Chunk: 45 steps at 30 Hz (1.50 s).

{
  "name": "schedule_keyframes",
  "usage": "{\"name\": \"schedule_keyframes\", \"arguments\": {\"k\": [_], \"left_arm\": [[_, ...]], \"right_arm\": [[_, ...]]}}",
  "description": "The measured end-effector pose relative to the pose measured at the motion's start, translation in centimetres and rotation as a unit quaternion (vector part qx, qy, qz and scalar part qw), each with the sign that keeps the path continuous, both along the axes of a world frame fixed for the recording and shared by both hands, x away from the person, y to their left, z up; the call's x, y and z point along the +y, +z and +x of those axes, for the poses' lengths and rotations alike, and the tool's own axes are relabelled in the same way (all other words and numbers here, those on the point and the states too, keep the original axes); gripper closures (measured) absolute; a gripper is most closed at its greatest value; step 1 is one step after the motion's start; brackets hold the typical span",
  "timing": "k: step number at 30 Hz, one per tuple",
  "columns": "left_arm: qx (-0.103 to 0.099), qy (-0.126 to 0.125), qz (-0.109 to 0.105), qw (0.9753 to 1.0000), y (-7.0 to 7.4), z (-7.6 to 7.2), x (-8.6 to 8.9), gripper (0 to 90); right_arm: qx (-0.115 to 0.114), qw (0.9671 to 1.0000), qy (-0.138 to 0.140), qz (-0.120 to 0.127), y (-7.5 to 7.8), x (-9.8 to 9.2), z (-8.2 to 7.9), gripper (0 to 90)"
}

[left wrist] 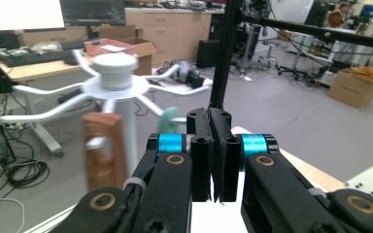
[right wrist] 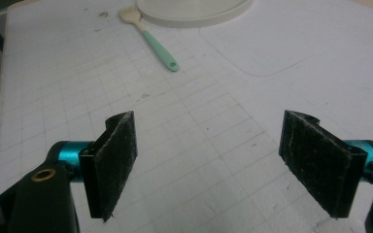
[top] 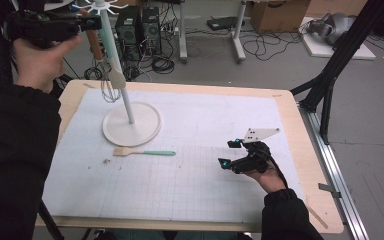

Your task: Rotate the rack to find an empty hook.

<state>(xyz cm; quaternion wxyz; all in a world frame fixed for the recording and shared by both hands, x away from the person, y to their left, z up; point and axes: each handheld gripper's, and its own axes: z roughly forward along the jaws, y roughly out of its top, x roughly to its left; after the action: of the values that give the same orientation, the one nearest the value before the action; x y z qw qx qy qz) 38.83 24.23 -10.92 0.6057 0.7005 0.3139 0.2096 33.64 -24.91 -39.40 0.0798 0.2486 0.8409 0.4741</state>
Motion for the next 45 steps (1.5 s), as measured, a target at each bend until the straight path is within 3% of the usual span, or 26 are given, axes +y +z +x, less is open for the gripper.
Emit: {"name": "schedule_keyframes", "arguments": {"k": [11,37,45], "left_arm": [[0.004,0.036,-0.007,0.9993,-0.1,0.2,-0.8,86.5],[0.001,0.077,-0.011,0.997,-0.3,0.1,1.7,85.9],[0.003,0.076,-0.01,0.9971,-0.4,0.2,2.1,84.8]], "right_arm": [[0.0,1.0,0.001,0.002,0.1,0.0,-0.1,20.6],[-0.004,1.0,0.0,0.002,0.2,0.0,-0.1,20.6],[-0.003,1.0,0.0,0.003,0.2,-0.1,-0.1,20.6]]}}
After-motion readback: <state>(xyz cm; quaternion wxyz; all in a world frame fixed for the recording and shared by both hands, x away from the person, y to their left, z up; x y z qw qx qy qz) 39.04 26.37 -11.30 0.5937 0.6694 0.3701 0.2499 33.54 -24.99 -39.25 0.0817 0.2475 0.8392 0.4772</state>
